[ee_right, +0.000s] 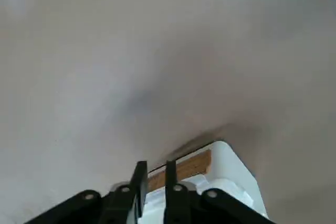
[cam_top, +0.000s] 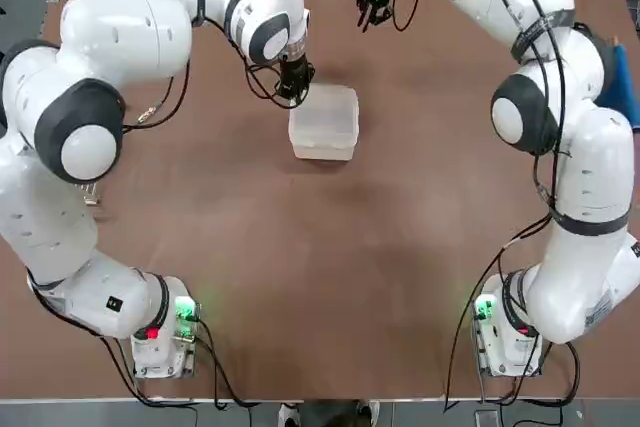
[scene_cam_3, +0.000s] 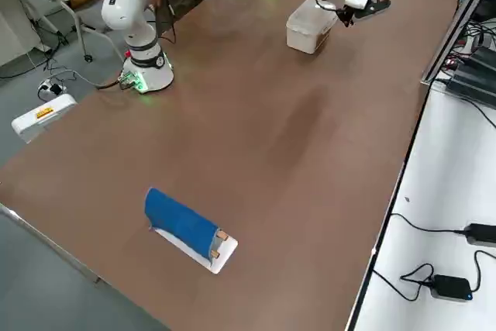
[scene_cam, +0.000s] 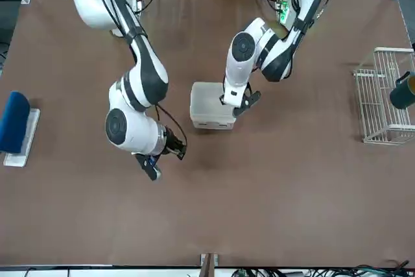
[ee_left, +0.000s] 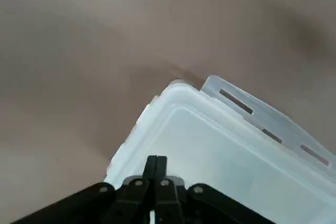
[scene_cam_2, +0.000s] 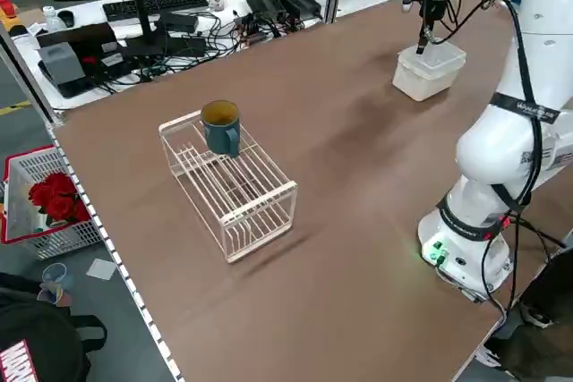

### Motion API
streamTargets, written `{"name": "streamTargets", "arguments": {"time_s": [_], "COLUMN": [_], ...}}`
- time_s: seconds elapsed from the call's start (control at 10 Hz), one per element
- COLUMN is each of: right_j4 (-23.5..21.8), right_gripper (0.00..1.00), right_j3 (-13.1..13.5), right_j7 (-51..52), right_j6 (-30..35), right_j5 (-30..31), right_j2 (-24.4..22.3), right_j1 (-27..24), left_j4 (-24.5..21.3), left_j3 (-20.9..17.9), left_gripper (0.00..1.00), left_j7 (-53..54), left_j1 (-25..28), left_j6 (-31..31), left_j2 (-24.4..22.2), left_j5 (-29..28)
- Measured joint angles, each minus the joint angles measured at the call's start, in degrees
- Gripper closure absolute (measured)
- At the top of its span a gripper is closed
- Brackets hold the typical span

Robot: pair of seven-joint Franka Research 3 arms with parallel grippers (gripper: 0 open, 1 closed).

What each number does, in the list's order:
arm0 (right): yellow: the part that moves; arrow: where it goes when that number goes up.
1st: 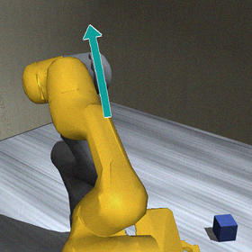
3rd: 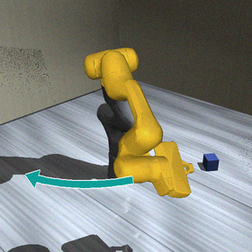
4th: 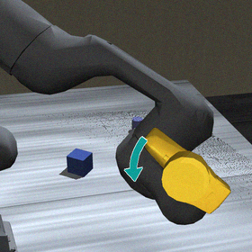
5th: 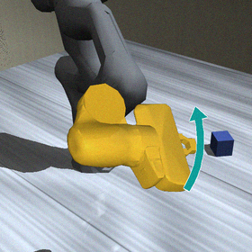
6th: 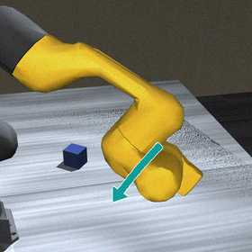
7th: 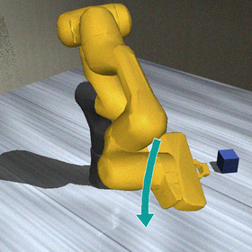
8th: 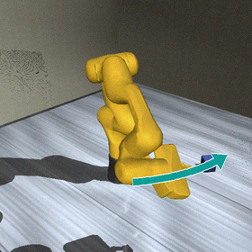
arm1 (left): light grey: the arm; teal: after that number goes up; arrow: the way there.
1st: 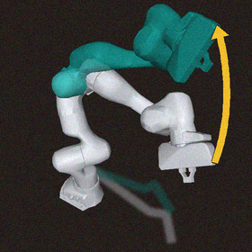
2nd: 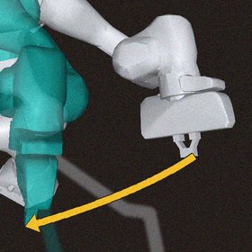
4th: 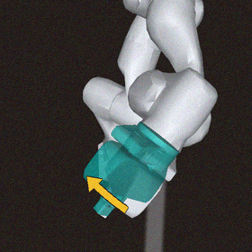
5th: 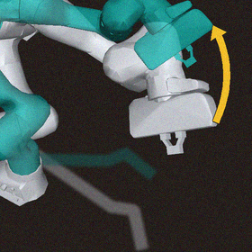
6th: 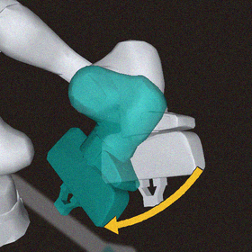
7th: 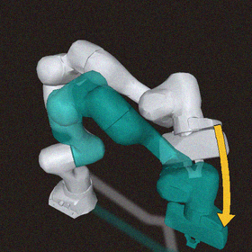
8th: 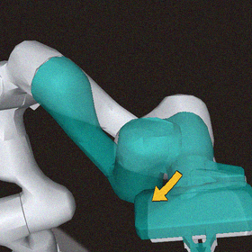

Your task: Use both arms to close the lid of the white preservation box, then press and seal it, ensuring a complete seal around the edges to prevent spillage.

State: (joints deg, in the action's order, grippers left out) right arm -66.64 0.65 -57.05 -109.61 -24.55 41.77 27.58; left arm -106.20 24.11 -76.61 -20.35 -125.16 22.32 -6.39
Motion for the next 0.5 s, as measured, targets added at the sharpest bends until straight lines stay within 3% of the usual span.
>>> {"name": "streamTargets", "arguments": {"time_s": [0.1,0.5], "right_j4": [0.13,0.99], "right_gripper": [0.98,0.99], "right_j3": [-1.13,-2.78], "right_j7": [1.47,8.39], "right_j6": [-0.16,-2.07], "right_j5": [0.04,0.06], "right_j2": [0.60,6.09], "right_j1": [0.44,3.33], "left_j4": [-0.81,-2.50], "left_j3": [0.00,0.21], "left_gripper": [0.99,0.99], "left_j7": [0.00,-0.64], "left_j1": [-0.02,-0.01], "left_j6": [-0.96,-3.31], "left_j2": [0.03,-0.01], "left_j5": [0.00,-1.63]}}
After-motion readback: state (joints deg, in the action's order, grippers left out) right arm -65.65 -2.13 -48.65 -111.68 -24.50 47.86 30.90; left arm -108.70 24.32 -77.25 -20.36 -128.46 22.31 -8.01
